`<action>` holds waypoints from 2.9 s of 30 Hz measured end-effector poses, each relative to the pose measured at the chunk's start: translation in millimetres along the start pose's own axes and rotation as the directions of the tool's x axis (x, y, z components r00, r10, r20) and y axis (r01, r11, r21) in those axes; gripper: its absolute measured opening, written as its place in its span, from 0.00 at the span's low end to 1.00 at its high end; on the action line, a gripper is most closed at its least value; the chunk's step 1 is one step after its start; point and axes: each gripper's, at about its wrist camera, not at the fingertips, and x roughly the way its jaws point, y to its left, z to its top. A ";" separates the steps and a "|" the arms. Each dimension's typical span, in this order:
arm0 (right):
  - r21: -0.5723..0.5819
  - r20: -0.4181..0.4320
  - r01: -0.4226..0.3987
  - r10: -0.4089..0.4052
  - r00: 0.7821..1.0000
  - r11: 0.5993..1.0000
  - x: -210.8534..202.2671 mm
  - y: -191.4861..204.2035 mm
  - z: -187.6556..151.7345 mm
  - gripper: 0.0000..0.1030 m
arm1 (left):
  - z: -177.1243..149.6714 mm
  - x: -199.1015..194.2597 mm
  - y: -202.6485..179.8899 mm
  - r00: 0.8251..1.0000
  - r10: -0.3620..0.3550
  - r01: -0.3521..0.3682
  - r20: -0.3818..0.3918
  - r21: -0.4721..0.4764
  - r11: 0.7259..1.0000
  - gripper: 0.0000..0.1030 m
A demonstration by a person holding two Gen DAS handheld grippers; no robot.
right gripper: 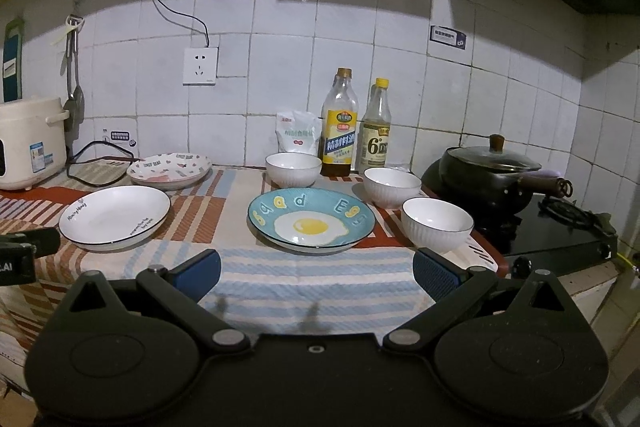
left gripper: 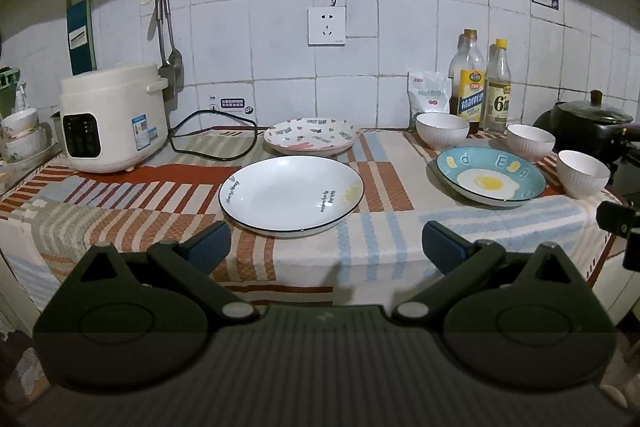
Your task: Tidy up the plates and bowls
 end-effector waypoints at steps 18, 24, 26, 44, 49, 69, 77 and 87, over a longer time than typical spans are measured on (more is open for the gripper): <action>-0.015 0.043 0.001 -0.001 0.999 1.000 -5.0 -0.8 -0.6 1.00 | 0.3 0.6 -0.8 1.000 -0.003 0.003 0.018 0.010 1.000 1.00; -0.025 0.074 -0.006 0.008 0.997 1.000 -9.4 2.6 -0.9 1.00 | -0.9 -0.7 -1.6 0.999 -0.010 0.009 0.041 0.018 1.000 1.00; -0.027 0.079 -0.008 0.011 0.997 1.000 -10.1 3.8 -0.5 1.00 | -0.6 -0.8 -1.7 0.999 -0.011 0.010 0.042 0.016 1.000 1.00; -0.086 0.119 -0.125 0.135 0.984 0.988 -13.1 10.9 15.6 1.00 | 8.6 -4.4 8.8 0.998 -0.024 0.022 0.058 0.034 0.999 1.00; -0.113 0.191 -0.247 0.265 0.945 0.962 -4.8 16.9 25.0 1.00 | 29.6 -4.1 31.3 0.994 -0.066 0.059 0.083 0.081 0.995 1.00; 0.008 -0.072 -0.601 0.600 0.797 0.799 146.4 101.0 18.9 0.79 | 41.4 138.6 109.3 0.993 -0.033 0.031 -0.116 -0.018 0.999 0.65; 0.083 -0.201 -0.595 0.598 0.776 0.800 224.3 126.9 5.1 0.57 | 33.1 202.5 132.5 0.981 -0.022 0.009 -0.194 -0.069 0.998 0.53; 0.202 -0.311 -0.618 0.648 0.696 0.760 270.5 137.6 14.1 0.39 | 31.1 244.9 152.5 0.941 -0.108 0.064 -0.320 -0.144 0.987 0.38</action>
